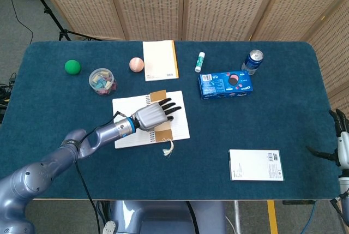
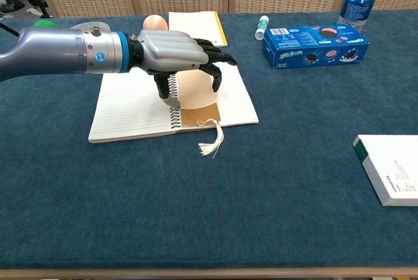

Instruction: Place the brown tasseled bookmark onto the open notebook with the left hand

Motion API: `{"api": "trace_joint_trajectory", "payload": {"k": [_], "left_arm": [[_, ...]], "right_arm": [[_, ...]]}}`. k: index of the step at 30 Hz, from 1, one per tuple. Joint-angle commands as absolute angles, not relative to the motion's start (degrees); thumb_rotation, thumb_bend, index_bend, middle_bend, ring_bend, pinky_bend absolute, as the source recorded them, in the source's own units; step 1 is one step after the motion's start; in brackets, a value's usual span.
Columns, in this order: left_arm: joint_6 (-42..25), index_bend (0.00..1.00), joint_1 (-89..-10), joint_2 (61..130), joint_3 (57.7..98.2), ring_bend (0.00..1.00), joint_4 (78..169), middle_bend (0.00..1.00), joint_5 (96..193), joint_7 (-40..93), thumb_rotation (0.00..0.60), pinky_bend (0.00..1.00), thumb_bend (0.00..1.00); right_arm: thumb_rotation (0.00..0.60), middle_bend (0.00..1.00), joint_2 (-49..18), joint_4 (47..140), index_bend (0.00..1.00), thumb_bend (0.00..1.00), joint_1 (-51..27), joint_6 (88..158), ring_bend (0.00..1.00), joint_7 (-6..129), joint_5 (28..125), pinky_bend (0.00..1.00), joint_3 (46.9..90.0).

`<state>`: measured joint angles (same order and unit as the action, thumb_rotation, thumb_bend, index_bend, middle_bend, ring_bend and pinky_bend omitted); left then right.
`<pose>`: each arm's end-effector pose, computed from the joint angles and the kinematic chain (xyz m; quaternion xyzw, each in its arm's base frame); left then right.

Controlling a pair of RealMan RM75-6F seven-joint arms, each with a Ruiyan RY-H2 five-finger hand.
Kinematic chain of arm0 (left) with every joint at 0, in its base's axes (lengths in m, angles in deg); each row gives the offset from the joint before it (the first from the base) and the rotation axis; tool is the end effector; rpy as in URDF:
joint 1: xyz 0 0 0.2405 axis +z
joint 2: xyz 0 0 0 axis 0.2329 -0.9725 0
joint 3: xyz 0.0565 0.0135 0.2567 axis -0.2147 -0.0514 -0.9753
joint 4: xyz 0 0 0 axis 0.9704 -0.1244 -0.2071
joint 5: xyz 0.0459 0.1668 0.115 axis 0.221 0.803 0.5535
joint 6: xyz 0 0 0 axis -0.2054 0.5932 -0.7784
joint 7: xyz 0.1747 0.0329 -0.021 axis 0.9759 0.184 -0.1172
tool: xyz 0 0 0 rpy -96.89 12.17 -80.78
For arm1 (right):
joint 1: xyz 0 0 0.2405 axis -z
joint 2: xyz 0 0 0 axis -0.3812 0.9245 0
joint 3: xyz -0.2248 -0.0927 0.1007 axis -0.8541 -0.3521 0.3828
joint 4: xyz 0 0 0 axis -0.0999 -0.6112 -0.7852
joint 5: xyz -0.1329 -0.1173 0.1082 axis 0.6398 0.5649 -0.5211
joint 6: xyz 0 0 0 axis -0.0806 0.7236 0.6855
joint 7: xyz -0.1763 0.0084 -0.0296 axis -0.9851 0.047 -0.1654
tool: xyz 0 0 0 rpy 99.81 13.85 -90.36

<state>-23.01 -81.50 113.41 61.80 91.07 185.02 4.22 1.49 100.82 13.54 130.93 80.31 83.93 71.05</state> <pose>-0.0709 0.4457 -0.0916 -0.9151 -0.0946 -0.3066 0.2442 -0.3742 -0.2734 0.1943 0.4481 -0.4999 0.4400 0.5964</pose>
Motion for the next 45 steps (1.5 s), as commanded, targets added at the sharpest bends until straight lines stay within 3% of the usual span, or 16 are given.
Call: {"api": "trace_joint_trajectory", "payload": {"k": [1,17,24,39,45], "left_arm": [[-23.0,0.40,-81.5,113.2,61.8,0.00,91.3,0.00,184.9,4.5,0.600,0.00,0.37],[-24.0,0.37,-81.9,112.4,62.2,0.00,93.5,0.00,184.0,6.0,0.600,0.00,0.36],[-24.7,0.18,-82.2,111.6,62.1,0.00,94.8,0.00,183.8,5.8,0.600,0.00,0.35],[-25.5,0.18,-82.2,110.1,62.9,0.00,97.8,0.00,182.6,6.9,0.600,0.00,0.34],[-30.1,0.18,-84.1,104.8,65.1,0.00,108.7,0.00,179.3,1.6,0.600,0.00,0.34]], "right_arm": [[0.600,0.00,1.5,100.8,0.00,0.00,13.6,131.0,0.00,80.4,84.0,0.00,71.1],[0.600,0.00,1.7,101.2,0.00,0.00,13.7,131.2,0.00,80.4,84.0,0.00,71.1],[0.600,0.00,1.8,101.2,0.00,0.00,13.8,131.3,0.00,80.6,84.1,0.00,71.1],[0.600,0.00,2.0,101.5,0.00,0.00,13.9,131.5,0.00,80.7,84.4,0.00,71.1],[0.600,0.00,1.9,101.5,0.00,0.00,13.9,131.6,0.00,80.8,84.4,0.00,71.1]]}}
